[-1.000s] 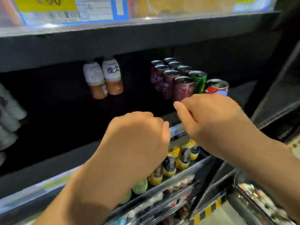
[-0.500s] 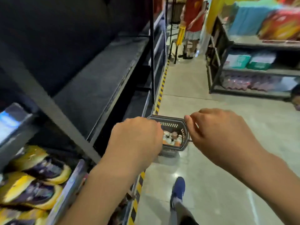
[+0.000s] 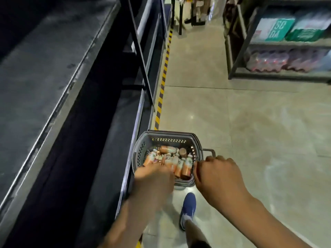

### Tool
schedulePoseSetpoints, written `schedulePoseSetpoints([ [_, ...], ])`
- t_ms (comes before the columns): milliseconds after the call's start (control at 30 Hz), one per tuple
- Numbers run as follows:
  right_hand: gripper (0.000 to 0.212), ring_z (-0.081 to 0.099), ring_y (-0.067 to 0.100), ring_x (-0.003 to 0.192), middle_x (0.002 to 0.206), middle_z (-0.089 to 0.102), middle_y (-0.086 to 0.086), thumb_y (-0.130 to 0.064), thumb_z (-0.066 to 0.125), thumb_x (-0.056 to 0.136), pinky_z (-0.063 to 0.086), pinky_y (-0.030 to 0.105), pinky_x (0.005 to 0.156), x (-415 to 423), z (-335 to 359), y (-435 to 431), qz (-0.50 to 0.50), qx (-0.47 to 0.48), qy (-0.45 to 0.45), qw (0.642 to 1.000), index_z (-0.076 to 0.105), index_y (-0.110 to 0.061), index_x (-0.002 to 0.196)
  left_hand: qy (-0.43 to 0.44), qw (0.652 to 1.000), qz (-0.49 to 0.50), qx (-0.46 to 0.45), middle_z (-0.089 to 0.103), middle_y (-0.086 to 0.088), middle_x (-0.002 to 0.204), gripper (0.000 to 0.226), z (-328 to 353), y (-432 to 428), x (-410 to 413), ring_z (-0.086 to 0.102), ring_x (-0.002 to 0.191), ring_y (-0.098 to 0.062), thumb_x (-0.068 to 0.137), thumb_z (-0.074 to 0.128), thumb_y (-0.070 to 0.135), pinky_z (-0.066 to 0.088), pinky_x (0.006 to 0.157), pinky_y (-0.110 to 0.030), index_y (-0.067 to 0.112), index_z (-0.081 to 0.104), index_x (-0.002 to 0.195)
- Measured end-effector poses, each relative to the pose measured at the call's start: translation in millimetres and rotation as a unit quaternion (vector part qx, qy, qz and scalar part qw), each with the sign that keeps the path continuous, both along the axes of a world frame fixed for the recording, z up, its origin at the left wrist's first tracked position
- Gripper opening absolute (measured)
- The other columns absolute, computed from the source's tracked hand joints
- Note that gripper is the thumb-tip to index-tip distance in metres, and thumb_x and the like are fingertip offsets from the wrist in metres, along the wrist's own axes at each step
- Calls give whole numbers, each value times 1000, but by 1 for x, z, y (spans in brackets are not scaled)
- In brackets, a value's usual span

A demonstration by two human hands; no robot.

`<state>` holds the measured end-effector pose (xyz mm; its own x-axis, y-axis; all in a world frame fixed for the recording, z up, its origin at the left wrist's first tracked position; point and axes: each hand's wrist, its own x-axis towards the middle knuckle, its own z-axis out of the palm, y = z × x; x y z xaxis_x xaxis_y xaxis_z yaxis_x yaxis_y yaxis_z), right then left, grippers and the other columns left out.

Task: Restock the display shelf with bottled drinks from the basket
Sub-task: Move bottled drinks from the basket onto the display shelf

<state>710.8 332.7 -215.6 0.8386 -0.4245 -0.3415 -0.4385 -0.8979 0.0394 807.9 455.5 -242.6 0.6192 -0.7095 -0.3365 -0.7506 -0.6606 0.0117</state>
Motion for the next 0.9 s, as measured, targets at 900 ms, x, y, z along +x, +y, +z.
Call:
schedulePoseSetpoints([
  [900, 80, 50, 36, 122, 136, 49, 13, -68, 57, 79, 42, 49, 104, 231, -776, -32, -515, 418, 48, 746, 36, -20, 139, 210, 878, 425, 67, 35, -17, 145, 79, -742, -67, 171, 40, 130, -35, 80, 71, 48, 40, 102, -44, 10, 39, 141],
])
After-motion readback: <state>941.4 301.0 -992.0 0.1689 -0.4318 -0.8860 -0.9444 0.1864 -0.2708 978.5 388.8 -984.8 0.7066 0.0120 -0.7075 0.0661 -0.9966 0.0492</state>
